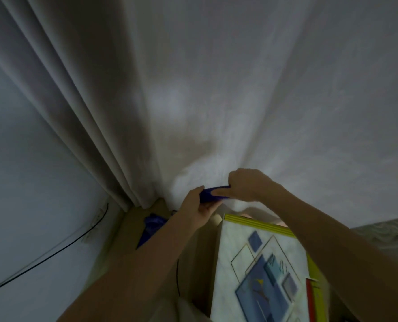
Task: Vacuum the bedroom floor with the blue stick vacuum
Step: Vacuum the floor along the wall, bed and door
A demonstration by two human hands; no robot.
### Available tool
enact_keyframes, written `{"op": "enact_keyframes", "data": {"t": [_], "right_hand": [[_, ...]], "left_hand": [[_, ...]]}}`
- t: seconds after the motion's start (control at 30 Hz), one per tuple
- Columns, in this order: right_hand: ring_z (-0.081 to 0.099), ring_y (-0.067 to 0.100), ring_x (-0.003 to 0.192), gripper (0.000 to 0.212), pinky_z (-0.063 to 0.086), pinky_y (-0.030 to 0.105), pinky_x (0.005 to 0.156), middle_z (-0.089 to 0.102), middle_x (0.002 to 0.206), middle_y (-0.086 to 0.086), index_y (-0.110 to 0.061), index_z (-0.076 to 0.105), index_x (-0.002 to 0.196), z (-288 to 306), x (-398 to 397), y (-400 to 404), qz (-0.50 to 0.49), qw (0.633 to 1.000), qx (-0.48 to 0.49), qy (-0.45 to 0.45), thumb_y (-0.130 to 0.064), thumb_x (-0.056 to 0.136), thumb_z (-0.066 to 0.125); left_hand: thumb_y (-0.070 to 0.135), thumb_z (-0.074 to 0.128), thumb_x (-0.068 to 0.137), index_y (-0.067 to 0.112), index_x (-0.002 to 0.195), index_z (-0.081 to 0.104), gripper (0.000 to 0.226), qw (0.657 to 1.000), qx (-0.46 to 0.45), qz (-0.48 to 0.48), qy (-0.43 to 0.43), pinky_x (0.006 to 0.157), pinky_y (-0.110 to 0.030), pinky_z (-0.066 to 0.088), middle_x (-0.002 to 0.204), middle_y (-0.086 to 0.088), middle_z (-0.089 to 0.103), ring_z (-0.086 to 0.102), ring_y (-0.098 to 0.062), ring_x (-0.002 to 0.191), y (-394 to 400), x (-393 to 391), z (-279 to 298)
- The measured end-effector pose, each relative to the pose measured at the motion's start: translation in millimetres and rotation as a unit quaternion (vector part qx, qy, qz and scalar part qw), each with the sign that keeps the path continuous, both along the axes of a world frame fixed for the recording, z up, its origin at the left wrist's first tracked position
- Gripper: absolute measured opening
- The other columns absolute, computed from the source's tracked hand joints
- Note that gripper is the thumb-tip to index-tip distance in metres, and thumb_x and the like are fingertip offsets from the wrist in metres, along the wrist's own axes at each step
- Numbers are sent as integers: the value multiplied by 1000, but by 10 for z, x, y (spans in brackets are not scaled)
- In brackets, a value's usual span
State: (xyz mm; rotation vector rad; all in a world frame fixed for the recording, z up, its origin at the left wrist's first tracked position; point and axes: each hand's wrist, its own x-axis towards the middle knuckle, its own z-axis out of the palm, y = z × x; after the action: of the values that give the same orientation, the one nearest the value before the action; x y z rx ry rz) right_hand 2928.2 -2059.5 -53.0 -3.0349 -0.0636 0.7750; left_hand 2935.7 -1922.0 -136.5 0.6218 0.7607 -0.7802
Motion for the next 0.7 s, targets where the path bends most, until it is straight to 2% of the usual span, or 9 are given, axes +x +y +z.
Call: {"op": "enact_keyframes", "data": {"t": [0.13,0.23,0.3,0.37,0.47,0.53,0.63,0.7], "right_hand": [[43,15,50,68,36,26,52,46,60,1,-13,43,61,54,140,115,24,999,-12,-27,-76,86,37],[42,15,49,69,34,25,50,45,58,1,-13,42,60,22,243,205,31,999,-1,-38,-76,86,37],[40,15,47,70,33,24,49,44,56,1,-12,42,59,-61,255,248,26,999,11,-34,-76,86,37],[37,14,45,72,32,23,48,41,53,-1,-11,42,57,-218,219,305,22,999,24,-27,-77,85,36],[33,12,45,70,31,23,49,40,54,-3,-12,41,56,-387,186,396,20,999,34,-21,-74,88,35],[33,12,45,69,30,23,49,40,55,-2,-12,41,56,-383,241,430,24,999,40,-22,-72,89,36],[32,13,45,69,29,23,48,37,54,-2,-12,37,56,-347,297,455,16,998,53,-22,-73,89,37],[32,13,45,69,28,23,47,37,54,-2,-13,36,56,-355,285,439,5,998,55,-23,-73,89,36]], "left_hand": [[10,54,96,5,121,48,27,1000,1,11,-18,85,-49,52,111,-24,59,61,-39,98,102,120,-8],[13,53,97,4,132,44,37,999,-3,25,-29,80,-48,51,122,-23,57,60,-38,101,219,208,-52],[15,52,98,3,134,42,38,999,4,33,-37,80,-48,50,121,-23,56,60,-37,98,288,212,-90],[15,52,98,3,135,42,39,998,20,41,-35,82,-49,51,121,-24,56,60,-38,103,358,175,-166],[16,56,96,3,134,44,42,997,41,60,-23,71,-53,58,129,-24,55,57,-41,113,456,133,-262],[17,56,97,2,133,46,41,996,38,71,-25,72,-54,58,127,-24,57,58,-40,114,488,172,-290],[18,54,98,0,130,48,37,997,30,65,-38,81,-51,54,121,-22,60,61,-37,107,505,231,-282],[18,55,97,1,125,49,34,997,39,56,-39,72,-46,55,112,-21,61,62,-35,97,495,220,-264]]}}
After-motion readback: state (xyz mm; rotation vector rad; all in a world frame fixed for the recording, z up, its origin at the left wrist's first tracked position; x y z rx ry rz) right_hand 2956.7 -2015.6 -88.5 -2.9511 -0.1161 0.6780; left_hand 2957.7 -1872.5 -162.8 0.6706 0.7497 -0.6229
